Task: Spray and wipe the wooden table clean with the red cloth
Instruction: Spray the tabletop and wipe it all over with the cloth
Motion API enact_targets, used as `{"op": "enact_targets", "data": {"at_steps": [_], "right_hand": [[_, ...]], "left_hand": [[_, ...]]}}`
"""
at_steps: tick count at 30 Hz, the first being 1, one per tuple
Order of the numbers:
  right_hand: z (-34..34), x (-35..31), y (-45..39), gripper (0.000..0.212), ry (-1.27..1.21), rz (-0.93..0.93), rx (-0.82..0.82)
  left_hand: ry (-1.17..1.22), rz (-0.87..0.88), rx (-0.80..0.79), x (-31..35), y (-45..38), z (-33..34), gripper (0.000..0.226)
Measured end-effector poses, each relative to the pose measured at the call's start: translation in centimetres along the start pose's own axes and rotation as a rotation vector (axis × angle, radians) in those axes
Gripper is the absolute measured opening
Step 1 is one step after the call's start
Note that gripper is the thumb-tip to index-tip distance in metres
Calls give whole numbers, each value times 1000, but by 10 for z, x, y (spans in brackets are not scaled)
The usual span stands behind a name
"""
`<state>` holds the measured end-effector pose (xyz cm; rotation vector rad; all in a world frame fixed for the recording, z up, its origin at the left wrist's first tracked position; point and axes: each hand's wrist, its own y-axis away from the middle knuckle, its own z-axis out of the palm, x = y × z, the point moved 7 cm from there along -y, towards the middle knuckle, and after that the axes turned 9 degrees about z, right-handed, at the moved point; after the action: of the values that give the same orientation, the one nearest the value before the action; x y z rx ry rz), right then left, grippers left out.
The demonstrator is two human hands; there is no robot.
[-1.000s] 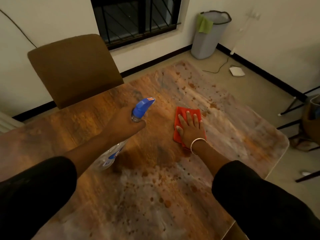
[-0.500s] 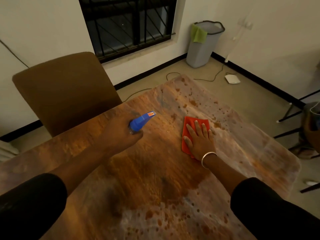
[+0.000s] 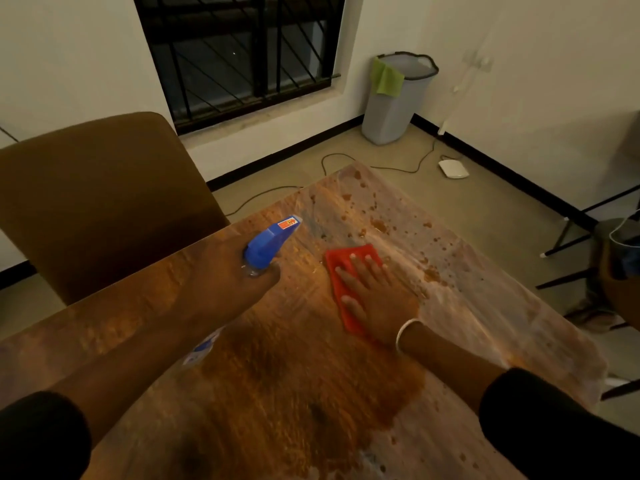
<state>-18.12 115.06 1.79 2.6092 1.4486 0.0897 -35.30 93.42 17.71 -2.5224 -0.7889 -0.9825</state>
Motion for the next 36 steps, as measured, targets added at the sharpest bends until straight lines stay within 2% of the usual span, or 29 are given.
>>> {"op": "enact_targets", "data": {"at_steps": [3,6,8,11,13,14,16,19,22,23,25,29,31,33,36], "right_hand": [[-21,39,-53,65,-67,276,-16],[-21,23,-69,63,-135,379,16],[-15,-11,-57,63,-127,305,49],[-1,-59,-24,65,-121,45,35],[5,-57,-14,64,-97,-58,14],[3,-43,-19,63,-93,-52,15],[-5,0,-44,63,-86,64,34],[-29,55,-98,64,-92,337,29],[-39,43,-131,64,-149,435,19],[-38,25,-131,64,-153,401,27],[-28,-32,-116,66,-128,217,48],[4,-153,-42,65,-80,-295,19],[12,-172,-29,62,-51,-472,-15],[0,-152,-60,62,-56,-466,-21],[-31,-94,-135,64,-25,-130,7]], "left_hand": [[45,26,-16,7,-3,-3,20],[43,28,-15,5,-12,-1,15],[36,25,-23,4,-20,4,17],[64,27,14,8,-35,8,25],[89,37,61,8,-44,9,30],[102,30,87,6,-47,7,32],[124,28,146,-3,-51,1,34],[138,35,198,-17,-48,-10,37],[140,28,259,-32,-41,-23,31],[153,27,270,-36,-40,-27,24],[169,44,307,-42,-39,-41,14],[204,91,399,-51,-38,-66,11],[237,94,418,-58,-35,-72,17],[254,84,427,-65,-32,-75,22],[265,73,415,-69,-27,-76,21]]}}
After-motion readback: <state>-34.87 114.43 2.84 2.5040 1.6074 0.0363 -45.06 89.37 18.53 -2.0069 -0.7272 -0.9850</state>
